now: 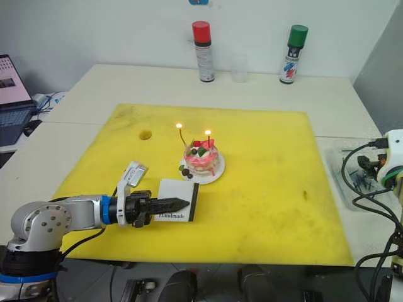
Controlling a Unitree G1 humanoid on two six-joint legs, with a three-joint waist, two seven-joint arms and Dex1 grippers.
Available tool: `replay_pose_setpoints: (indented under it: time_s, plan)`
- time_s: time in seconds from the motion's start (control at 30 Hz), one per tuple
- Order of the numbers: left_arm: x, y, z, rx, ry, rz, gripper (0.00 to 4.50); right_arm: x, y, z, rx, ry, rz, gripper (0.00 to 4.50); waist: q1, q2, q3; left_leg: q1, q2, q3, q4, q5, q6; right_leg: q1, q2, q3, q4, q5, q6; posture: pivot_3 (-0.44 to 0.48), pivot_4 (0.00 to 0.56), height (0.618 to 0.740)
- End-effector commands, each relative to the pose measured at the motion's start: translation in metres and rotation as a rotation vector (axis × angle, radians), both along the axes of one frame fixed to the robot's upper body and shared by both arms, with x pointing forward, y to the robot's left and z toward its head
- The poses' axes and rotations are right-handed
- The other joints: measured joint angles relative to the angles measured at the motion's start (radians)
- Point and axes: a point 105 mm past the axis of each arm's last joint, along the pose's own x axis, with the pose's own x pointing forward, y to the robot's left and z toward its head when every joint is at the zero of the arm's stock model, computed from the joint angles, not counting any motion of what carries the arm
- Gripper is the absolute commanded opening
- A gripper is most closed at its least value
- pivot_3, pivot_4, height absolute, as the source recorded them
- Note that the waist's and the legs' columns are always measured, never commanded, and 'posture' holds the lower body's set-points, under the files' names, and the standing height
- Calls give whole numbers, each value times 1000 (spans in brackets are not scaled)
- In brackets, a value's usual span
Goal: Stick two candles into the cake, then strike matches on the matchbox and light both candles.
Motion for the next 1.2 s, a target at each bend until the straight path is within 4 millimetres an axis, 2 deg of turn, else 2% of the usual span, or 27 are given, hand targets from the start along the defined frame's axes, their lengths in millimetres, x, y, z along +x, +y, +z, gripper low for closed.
replay_pose_setpoints:
  time_s: [0.03,0.07,0.13,0.2,0.3,0.4,0.5,0.57,0.67,0.8,0.9,1.03,1.17,1.2]
  plan:
    - [-1,2,13,-15,-35,3,0,-10,10,38,-66,-124,56,4089,1,0,0,0,0,0,0,0,0,0,0,0,0,0,0,0,150,684]
    - [-2,2,15,-16,-28,3,0,-11,19,47,-94,-168,110,4456,1,0,0,0,0,0,0,0,0,0,0,0,0,0,0,0,150,684]
    - [-4,2,15,-5,-4,-3,0,-13,42,62,-189,-225,231,4456,0,1,0,0,0,0,0,0,0,0,0,0,0,0,0,0,150,684]
    - [-6,1,12,16,25,-5,0,-17,74,66,-216,-270,388,4456,-2,1,0,0,0,0,0,0,0,0,0,0,0,0,0,0,150,684]
    - [-3,1,6,45,75,24,0,-32,125,56,-216,-251,661,4456,-3,1,0,0,0,-1,0,0,0,0,0,-1,0,0,0,0,150,684]
    - [-2,2,-4,93,140,52,0,-62,178,33,-144,-118,995,4456,0,1,0,0,0,-1,0,0,0,0,0,-1,0,0,0,0,150,684]
    - [-1,1,-11,142,164,71,0,-88,209,23,-44,-4,1218,4456,1,0,1,0,0,-1,0,0,0,1,0,-1,0,0,0,0,150,684]
    - [2,1,-14,156,176,90,0,-96,220,21,-34,29,1296,4456,1,0,1,0,0,-2,1,0,0,1,0,-1,0,0,1,0,150,684]
    - [1,-1,-20,181,200,71,0,-98,225,15,-86,72,1362,4456,1,0,1,0,0,-2,1,0,0,1,0,-2,0,-2,-4,0,150,684]
    - [2,4,-28,231,215,84,1089,-93,226,12,-117,77,1371,4500,1,0,0,0,0,-2,1,0,0,1,0,-1,-1,-2,-4,0,150,684]
    - [5,10,-27,262,192,95,2001,-94,228,12,-116,70,1378,4500,1,0,0,0,0,-2,1,0,0,1,0,-2,0,-3,-4,0,150,684]
    - [4,17,-15,271,151,93,3260,-94,229,13,-134,57,1383,4500,1,0,0,0,0,-3,0,0,0,1,0,-3,0,-2,-4,0,150,684]
    - [-2,27,4,290,102,87,4460,-92,228,19,-148,38,1376,4500,-1,0,0,1,0,-3,0,0,0,1,0,-3,0,-3,-5,0,150,684]
    - [-3,30,9,300,83,90,4484,-90,228,22,-156,23,1375,4500,-2,0,1,1,0,-3,0,0,0,1,0,-2,0,-3,-5,0,150,684]
